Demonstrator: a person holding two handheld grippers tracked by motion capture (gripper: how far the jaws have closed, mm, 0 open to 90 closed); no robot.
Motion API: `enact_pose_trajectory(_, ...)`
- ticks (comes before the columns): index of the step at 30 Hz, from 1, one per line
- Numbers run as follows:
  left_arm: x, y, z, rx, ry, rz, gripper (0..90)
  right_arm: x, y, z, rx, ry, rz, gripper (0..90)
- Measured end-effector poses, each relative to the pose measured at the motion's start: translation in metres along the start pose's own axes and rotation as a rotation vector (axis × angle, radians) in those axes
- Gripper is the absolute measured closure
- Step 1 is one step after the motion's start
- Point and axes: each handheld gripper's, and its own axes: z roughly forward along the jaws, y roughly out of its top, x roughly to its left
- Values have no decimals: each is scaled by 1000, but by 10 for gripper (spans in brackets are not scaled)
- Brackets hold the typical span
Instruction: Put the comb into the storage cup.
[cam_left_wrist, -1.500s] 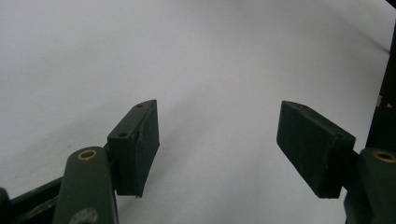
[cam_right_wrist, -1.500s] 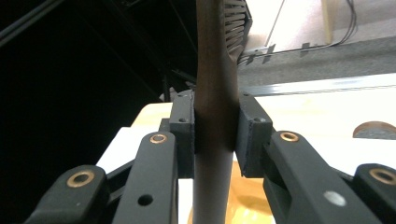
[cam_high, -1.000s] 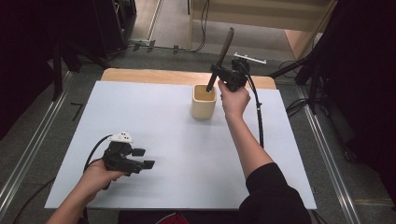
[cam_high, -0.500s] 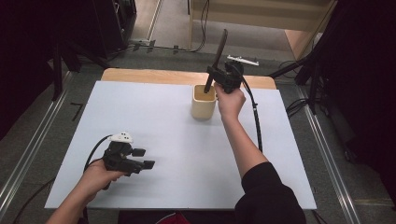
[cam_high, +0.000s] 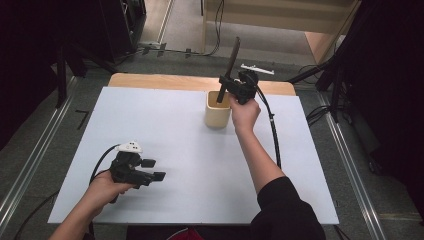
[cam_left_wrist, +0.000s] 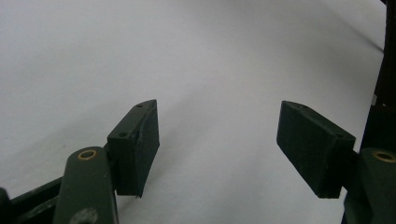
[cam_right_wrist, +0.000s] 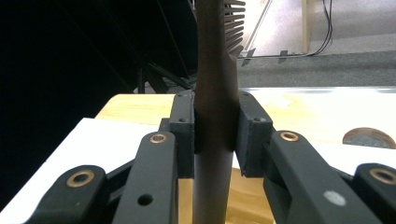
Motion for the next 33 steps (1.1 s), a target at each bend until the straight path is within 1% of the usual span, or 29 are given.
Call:
enact_pose_trajectory(5,0,0,0,2,1,-1,311,-1,-6,0,-2,2,-16,697)
enact_pose_trajectory(9,0,0,0,0,0,-2,311,0,-13,0,-23,7,-27,698)
enact_pose_trajectory(16,1,0,0,4,1,0,311,-1,-21,4,-3,-9,-46,697)
enact_pose_trajectory(19,1,0,0,3,0,0,311,-1,-24,5,-11,-7,-46,697)
enact_pose_trajectory(21,1,0,0,4,0,2,311,0,-28,6,-15,-8,-63,697)
enact_pose_trajectory(25,1,-1,0,5,0,3,312,-1,-32,6,-23,-17,-68,696)
enact_pose_trajectory(27,1,0,0,5,0,4,312,-1,-33,6,-28,-13,-68,695)
enact_pose_trajectory(30,1,0,1,3,-2,2,311,0,-34,6,-27,-14,-81,689)
enact_pose_trajectory(31,1,0,1,5,-3,1,311,1,-35,4,-26,-6,-90,579)
enact_pose_trajectory(32,1,0,1,4,-3,2,311,1,-35,4,-26,-6,-90,579)
enact_pose_trajectory(33,1,0,0,5,-1,2,311,1,-34,3,-26,21,-97,399)
